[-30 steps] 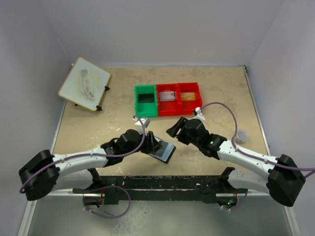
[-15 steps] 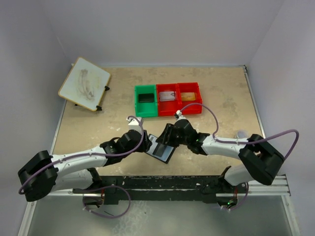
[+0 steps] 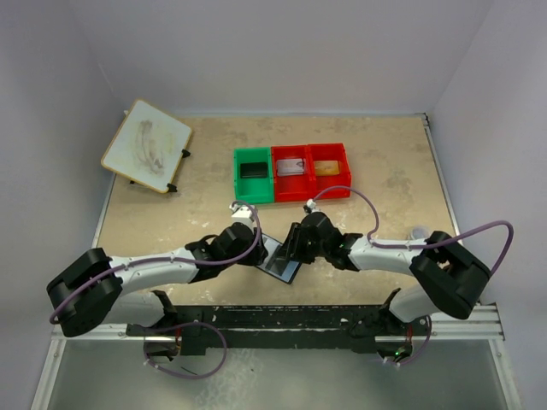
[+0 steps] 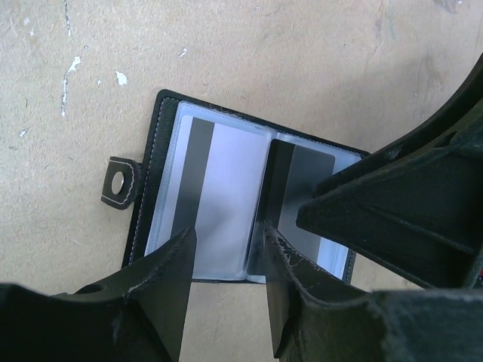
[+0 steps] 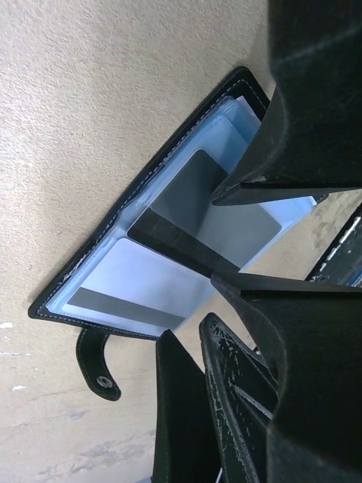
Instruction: Take the credit cards out of the card holder
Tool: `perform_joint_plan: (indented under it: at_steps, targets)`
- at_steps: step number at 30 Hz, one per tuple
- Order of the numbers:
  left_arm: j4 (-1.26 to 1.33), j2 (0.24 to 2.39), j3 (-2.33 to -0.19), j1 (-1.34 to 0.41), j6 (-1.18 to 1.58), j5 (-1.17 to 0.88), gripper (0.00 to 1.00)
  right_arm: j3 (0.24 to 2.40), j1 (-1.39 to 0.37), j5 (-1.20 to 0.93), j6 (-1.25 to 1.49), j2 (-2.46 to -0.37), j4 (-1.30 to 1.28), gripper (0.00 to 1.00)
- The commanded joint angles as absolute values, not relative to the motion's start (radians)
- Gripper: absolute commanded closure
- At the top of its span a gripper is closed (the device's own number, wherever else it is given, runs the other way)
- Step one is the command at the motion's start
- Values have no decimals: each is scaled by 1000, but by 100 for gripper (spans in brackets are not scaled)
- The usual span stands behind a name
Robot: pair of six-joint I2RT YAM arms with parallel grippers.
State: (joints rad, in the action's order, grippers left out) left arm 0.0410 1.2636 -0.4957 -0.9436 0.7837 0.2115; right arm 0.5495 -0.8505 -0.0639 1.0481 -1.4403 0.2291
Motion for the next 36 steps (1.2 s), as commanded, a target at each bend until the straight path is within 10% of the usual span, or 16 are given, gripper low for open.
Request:
perform_joint_plan:
  at_steps: [1,20,36]
  targets:
    - [86,1261,-530,-940,766,198,61,515,-853,0,1074,-1461,148,56]
    - [-31,1130,-439,-937,965,329,59,676,-755,-14,649,-1365,59,40]
    - [114,1193,-374,-937,1078,268,59,528,-796,-231,780,-1424,235,54]
